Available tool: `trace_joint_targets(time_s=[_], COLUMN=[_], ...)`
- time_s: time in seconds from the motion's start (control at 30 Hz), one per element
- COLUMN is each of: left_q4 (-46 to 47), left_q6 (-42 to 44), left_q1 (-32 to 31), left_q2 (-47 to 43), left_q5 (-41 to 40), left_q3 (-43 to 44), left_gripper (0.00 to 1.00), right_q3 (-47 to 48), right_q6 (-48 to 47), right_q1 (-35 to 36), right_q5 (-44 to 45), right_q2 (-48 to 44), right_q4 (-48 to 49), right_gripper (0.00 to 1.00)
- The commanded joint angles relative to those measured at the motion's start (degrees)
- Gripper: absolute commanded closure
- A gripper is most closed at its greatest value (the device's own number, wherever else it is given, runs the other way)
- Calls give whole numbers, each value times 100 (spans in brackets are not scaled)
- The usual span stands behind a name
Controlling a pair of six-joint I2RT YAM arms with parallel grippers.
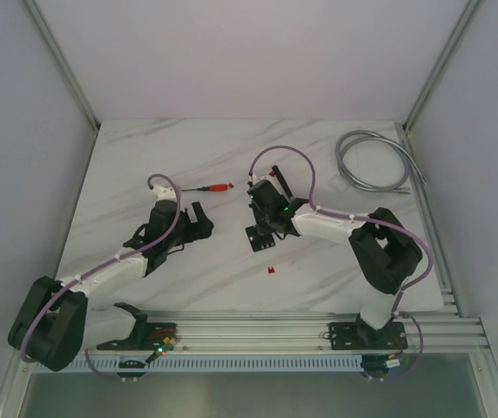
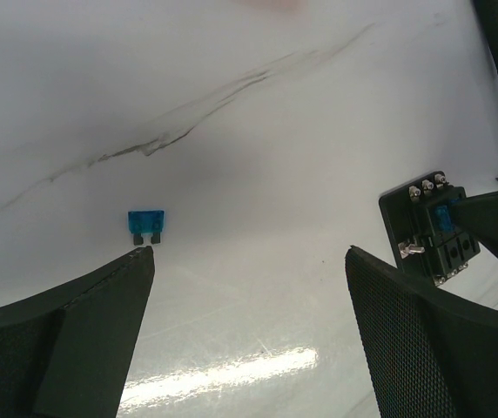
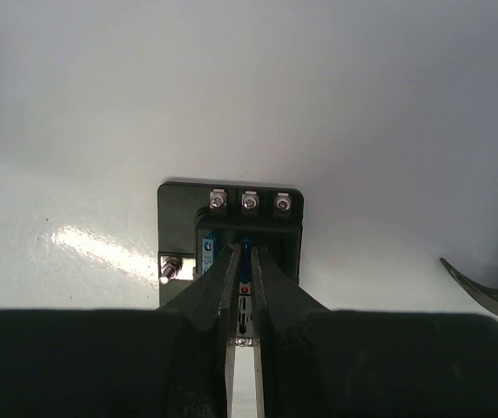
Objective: Snap on the fuse box
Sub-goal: Install the fuse at the fuse box base.
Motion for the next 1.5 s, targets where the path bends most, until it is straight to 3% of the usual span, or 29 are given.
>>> trace_joint_targets(time_s=[0.0,0.37,0.73,1.2,1.47], left_q4=[-27,-37,-65,-92,-88], left_q6=[7,7,8,8,12], left_q1=[45,47,54,47,47], left_q2=[-94,-119,-331,-375,-340], left_q5=[-29,-10,-7,-51,-44], left_q3=[-72,-81,-120,-133,-125], left_gripper=[0,0,0,0,0], right_q3=[-329,359,207,596,550], right_q6=[-116,-8,-292,-323,-285], right_q1=[53,148,392,398,390], right_q5=[55,494,-29,-101,33], right_q2=[832,1445,92,-20,-197], right_q4=[-1330,-1987,-1775,-1351,-1353], right_gripper=[100,100,100,72,71])
